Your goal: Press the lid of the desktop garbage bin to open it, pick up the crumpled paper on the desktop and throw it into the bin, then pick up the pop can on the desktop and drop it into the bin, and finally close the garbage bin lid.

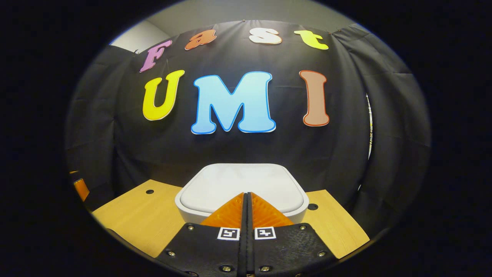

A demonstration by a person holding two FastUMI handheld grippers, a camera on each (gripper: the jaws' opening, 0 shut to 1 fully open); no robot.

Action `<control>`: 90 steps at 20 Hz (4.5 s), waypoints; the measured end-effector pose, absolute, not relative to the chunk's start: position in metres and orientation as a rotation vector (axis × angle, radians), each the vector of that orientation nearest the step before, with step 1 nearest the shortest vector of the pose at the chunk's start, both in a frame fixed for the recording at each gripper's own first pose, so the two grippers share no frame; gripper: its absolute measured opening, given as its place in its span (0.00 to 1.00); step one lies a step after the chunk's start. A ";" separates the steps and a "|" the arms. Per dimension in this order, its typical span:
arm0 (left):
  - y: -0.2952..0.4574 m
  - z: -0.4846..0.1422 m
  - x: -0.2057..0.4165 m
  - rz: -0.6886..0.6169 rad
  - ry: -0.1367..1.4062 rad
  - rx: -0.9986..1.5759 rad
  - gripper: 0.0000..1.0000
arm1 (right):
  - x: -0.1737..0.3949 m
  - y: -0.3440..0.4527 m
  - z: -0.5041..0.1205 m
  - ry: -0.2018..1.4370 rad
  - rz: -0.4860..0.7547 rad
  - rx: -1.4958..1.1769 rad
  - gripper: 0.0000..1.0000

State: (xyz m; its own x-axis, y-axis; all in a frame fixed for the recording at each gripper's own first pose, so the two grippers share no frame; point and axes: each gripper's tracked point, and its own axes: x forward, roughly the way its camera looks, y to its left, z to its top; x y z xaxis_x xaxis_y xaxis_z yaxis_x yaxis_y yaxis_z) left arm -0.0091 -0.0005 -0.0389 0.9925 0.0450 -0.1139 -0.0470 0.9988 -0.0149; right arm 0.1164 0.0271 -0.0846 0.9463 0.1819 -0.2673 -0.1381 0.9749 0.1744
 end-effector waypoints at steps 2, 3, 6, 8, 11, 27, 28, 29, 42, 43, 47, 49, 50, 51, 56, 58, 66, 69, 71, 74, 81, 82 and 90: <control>-0.005 -0.040 -0.008 0.036 0.116 -0.026 0.96 | 0.117 0.027 -0.085 0.276 0.169 0.121 0.00; -0.007 -0.040 -0.009 0.034 0.115 -0.029 0.96 | 0.118 0.027 -0.084 0.272 0.167 0.106 0.00; -0.009 -0.037 -0.014 0.033 0.108 -0.041 0.96 | 0.120 0.026 -0.083 0.271 0.157 0.091 0.00; -0.009 -0.036 -0.019 0.037 0.106 -0.044 0.95 | 0.119 0.025 -0.080 0.285 0.151 0.116 0.00; 0.003 -0.033 -0.031 0.066 0.098 -0.036 0.96 | 0.121 0.026 -0.064 0.254 0.157 0.127 0.00; 0.033 -0.069 -0.033 -0.032 0.153 -0.060 0.97 | 0.062 0.031 -0.002 0.065 0.053 0.003 0.00; 0.034 -0.076 -0.033 -0.046 0.163 -0.058 0.97 | 0.053 0.033 -0.001 0.066 0.049 0.000 0.00; 0.037 -0.082 -0.034 -0.057 0.174 -0.047 0.96 | 0.046 0.035 -0.002 0.078 0.041 0.002 0.00; 0.033 -0.190 -0.082 -0.093 0.378 -0.011 0.98 | -0.037 0.033 0.012 0.105 0.089 0.089 0.00; 0.032 -0.197 -0.087 -0.083 0.387 -0.007 0.96 | -0.041 0.030 0.012 0.103 0.097 0.088 0.00; 0.022 -0.220 -0.115 -0.054 0.423 0.004 0.95 | -0.066 0.019 0.009 0.091 0.136 0.096 0.04; 0.019 -0.233 -0.127 -0.033 0.447 0.002 0.96 | -0.076 0.013 0.007 0.092 0.154 0.114 0.06; 0.018 -0.238 -0.132 -0.026 0.454 0.002 0.96 | -0.079 0.012 0.003 0.093 0.159 0.127 0.07; 0.018 -0.244 -0.136 -0.019 0.460 0.003 0.95 | -0.081 0.009 0.001 0.095 0.158 0.143 0.08; 0.020 -0.276 -0.149 -0.020 0.517 0.022 0.97 | -0.092 0.004 -0.020 0.165 0.145 0.173 0.10; 0.019 -0.294 -0.148 -0.036 0.554 0.044 0.95 | -0.093 0.000 -0.021 0.181 0.126 0.161 0.14; 0.012 -0.346 -0.136 -0.109 0.658 0.094 0.98 | -0.095 0.006 -0.015 0.184 0.069 0.177 0.31; 0.011 -0.361 -0.129 -0.130 0.679 0.088 0.98 | -0.098 0.017 -0.016 0.209 0.091 0.154 0.63; 0.014 -0.367 -0.126 -0.137 0.697 0.080 0.98 | -0.098 0.016 -0.011 0.201 0.073 0.137 0.93; 0.017 -0.378 -0.122 -0.138 0.710 0.078 0.98 | -0.096 0.020 -0.010 0.198 0.067 0.135 0.96; 0.015 -0.390 -0.123 -0.164 0.749 0.045 0.84 | -0.091 0.029 -0.015 0.225 0.077 0.131 0.95; 0.016 -0.390 -0.124 -0.164 0.751 0.046 0.79 | -0.091 0.031 -0.017 0.228 0.080 0.129 0.95; 0.021 -0.392 -0.125 -0.123 0.748 0.061 0.28 | -0.095 0.033 -0.022 0.241 0.092 0.143 0.95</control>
State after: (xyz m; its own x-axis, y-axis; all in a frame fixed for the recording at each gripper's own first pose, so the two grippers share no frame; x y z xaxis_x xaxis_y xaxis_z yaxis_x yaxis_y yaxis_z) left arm -0.1248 0.0207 -0.3916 0.7261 -0.0893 -0.6818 0.1330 0.9910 0.0119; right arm -0.0951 0.0334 -0.0222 0.9670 0.1080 -0.2308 -0.0738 0.9856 0.1521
